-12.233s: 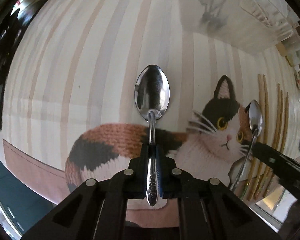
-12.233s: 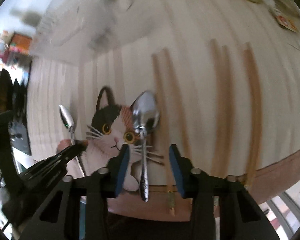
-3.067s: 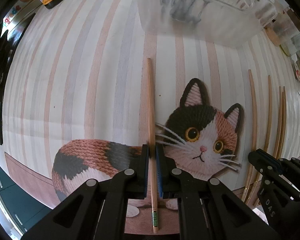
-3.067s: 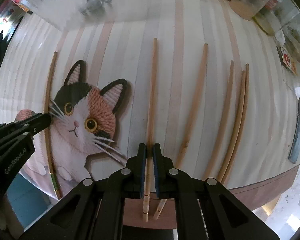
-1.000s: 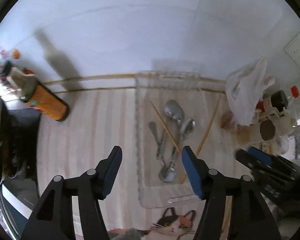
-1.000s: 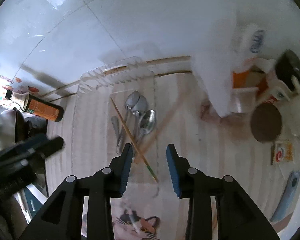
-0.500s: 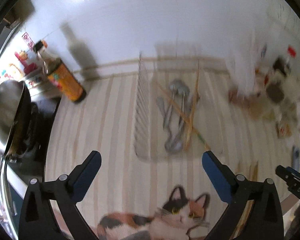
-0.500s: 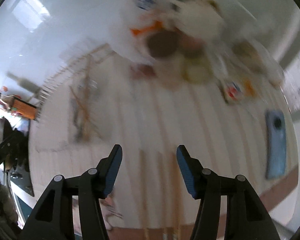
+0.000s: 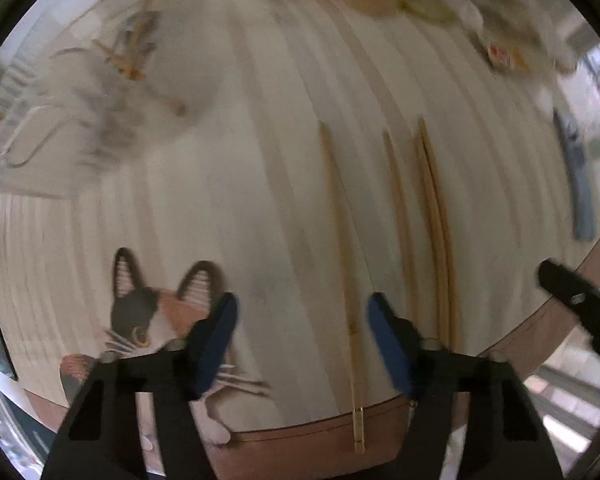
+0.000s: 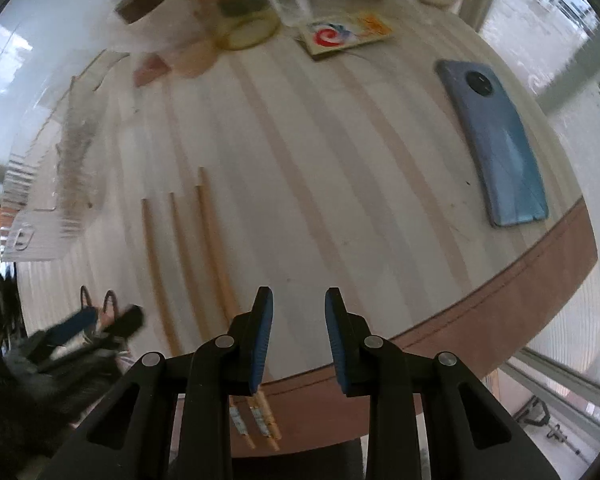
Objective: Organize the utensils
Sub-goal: 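Return both tools to the mat and grasp one chopstick each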
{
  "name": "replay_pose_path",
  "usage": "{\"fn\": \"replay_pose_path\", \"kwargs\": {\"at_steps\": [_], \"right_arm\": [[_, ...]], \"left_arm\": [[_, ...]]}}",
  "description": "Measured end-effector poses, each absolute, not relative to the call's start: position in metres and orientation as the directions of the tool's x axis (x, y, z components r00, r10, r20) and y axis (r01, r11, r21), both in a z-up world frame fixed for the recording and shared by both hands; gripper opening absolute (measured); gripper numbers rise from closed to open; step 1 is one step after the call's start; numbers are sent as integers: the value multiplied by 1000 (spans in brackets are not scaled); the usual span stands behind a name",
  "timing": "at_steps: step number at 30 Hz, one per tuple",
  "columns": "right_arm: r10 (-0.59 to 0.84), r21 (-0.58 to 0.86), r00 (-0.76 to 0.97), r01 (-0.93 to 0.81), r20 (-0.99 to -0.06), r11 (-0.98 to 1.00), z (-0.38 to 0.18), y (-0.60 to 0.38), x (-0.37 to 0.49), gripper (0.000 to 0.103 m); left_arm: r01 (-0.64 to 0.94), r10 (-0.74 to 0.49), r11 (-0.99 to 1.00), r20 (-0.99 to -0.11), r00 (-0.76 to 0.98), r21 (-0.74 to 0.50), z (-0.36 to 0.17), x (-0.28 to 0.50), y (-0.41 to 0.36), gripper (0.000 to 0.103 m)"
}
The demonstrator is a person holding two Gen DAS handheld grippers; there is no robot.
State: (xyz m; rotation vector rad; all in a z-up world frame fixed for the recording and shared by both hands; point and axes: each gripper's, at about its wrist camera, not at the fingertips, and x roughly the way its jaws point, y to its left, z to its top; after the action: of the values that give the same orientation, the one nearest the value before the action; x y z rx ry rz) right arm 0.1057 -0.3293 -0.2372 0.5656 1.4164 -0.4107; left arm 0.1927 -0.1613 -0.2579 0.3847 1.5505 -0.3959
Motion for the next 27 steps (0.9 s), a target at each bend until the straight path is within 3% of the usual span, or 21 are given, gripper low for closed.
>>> {"fn": "replay_pose_path", "kwargs": {"at_steps": [2,3,5,13,17,20,23,27], "right_arm": [[70,133,129,594,-989,794,-238,-333,101,29],[73,138,132,593,-989,794,-236,-333,100,29],[91,155,137,587,-986,795,-237,-329,99,29],[194,223,111,419,-975,880,-254,-263,126,29],[113,120,40,333,-993,935,-273,-229,139,28],[3,11,30,265,-1000,964,-277,-208,140,10],[-50,-39,37,236,-998,971,-277,-194,140,7],[15,18,18,186,-1000,982,-280,-171,147,7]], "left_arm": [[477,-18,878,-1000,-18,-24,-262,191,-161,35],[477,-17,879,-1000,-6,-18,-260,191,-159,11],[462,9,887,-1000,0,8,-261,192,-147,5],[307,71,949,-997,-7,66,-263,206,-57,4],[227,63,972,-998,-29,54,-264,209,-24,5],[209,50,977,-998,-28,43,-262,211,-11,5],[203,40,979,-999,-28,33,-261,209,-4,5],[204,37,979,-999,-31,30,-262,208,-7,5]]}}
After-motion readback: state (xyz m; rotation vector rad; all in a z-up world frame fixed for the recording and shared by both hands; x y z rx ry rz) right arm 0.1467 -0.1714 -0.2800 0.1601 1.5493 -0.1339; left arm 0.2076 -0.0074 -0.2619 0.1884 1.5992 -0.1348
